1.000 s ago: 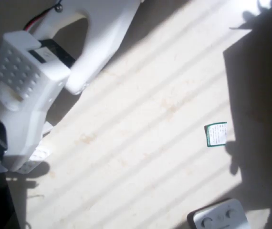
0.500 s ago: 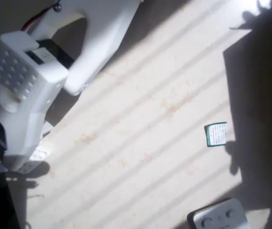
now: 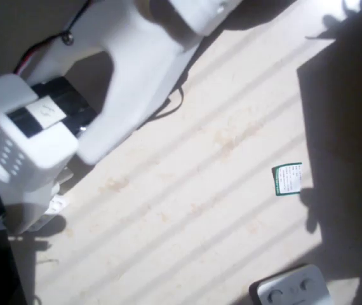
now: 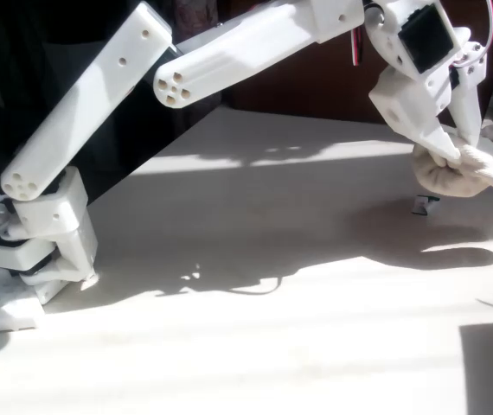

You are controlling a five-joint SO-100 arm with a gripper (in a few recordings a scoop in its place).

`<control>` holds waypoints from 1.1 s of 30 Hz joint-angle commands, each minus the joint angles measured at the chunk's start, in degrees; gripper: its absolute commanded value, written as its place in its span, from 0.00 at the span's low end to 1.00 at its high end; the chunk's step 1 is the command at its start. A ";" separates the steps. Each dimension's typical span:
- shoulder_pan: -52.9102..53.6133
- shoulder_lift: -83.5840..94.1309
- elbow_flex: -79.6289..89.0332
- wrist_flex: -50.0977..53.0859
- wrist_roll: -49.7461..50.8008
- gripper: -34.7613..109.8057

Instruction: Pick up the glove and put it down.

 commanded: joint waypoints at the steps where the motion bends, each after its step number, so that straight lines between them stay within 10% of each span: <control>1: 5.45 7.38 -0.97 2.20 0.00 0.24; 33: 44.30 -2.29 0.09 12.04 -0.26 0.24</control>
